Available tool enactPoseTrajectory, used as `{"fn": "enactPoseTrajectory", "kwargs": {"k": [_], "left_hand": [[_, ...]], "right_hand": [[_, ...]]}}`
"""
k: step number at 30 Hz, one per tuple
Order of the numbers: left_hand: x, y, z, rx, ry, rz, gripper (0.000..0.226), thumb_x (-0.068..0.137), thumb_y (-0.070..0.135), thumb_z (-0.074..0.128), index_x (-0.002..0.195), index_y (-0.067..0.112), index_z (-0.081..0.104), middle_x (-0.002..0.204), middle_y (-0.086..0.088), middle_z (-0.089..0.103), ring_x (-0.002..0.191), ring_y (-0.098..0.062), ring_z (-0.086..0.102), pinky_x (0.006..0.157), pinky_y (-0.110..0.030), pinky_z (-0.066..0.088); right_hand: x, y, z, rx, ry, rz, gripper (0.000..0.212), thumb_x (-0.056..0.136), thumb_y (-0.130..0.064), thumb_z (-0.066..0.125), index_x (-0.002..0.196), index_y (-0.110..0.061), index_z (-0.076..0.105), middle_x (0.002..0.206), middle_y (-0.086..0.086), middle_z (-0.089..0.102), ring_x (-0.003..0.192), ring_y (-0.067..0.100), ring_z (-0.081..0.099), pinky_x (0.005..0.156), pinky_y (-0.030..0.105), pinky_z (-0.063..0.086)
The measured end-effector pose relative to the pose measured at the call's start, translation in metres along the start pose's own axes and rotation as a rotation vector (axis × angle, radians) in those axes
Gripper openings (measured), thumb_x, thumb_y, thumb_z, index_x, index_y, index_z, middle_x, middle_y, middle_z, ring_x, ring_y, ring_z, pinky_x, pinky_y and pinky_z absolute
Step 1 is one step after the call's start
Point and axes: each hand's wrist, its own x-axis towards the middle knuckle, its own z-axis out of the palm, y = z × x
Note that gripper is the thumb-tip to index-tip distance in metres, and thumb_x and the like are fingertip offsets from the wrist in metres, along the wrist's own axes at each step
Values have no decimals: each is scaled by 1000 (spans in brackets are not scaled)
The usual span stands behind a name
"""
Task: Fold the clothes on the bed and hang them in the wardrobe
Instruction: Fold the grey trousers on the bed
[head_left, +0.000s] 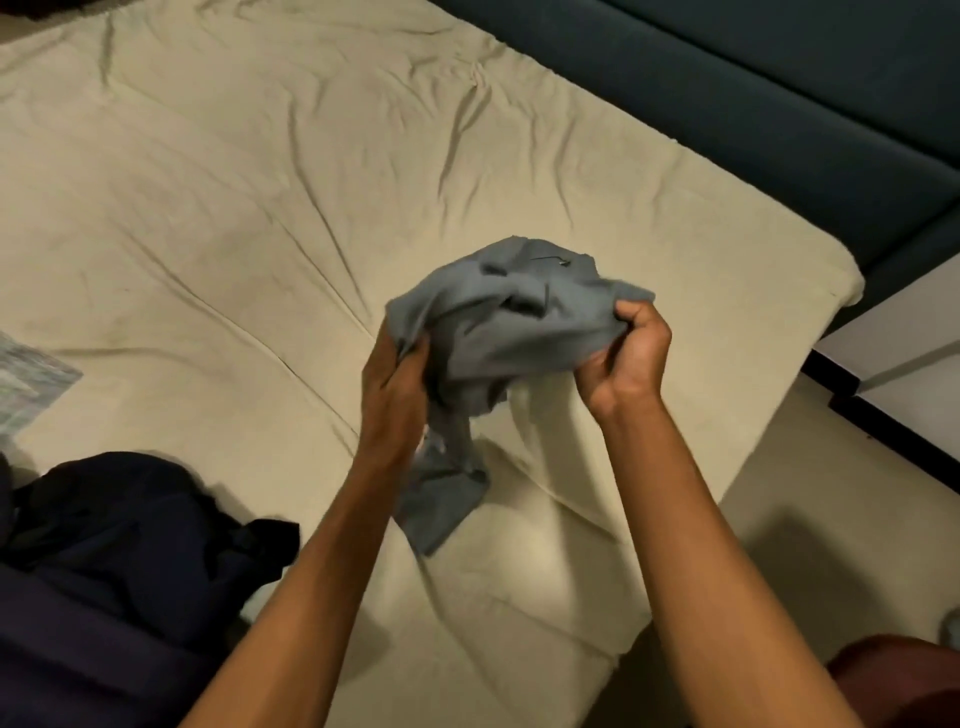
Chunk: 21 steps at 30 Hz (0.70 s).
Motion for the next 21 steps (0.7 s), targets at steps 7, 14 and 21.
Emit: {"fn": "enactPoseTrajectory", "kwargs": {"k": [7, 14, 21], "left_hand": [[-86, -109, -122, 528, 272, -418, 27, 89, 26, 42, 81, 2, 51, 77, -13, 57, 78, -32, 56, 66, -41, 41], [-101, -131, -120, 934, 284, -349, 38, 80, 7, 71, 114, -3, 56, 116, -29, 48, 106, -49, 49, 88, -56, 44], [-83, -116, -48, 819, -316, -256, 53, 90, 49, 63, 128, 14, 52, 121, -6, 61, 110, -29, 61, 87, -39, 50]], "right_hand": [[-108, 91, -119, -815, 212, 476, 19, 64, -26, 51, 75, -12, 58, 73, 9, 61, 76, 25, 56, 71, 27, 47], [-148, 134, -164, -1629, 3, 713, 29, 101, -24, 45, 124, -10, 57, 127, 14, 62, 117, 29, 59, 78, 24, 39], [-165, 142, -137, -1623, -226, 677, 50, 95, -18, 51, 46, -22, 55, 57, -7, 52, 59, 12, 41, 66, 28, 33]]}}
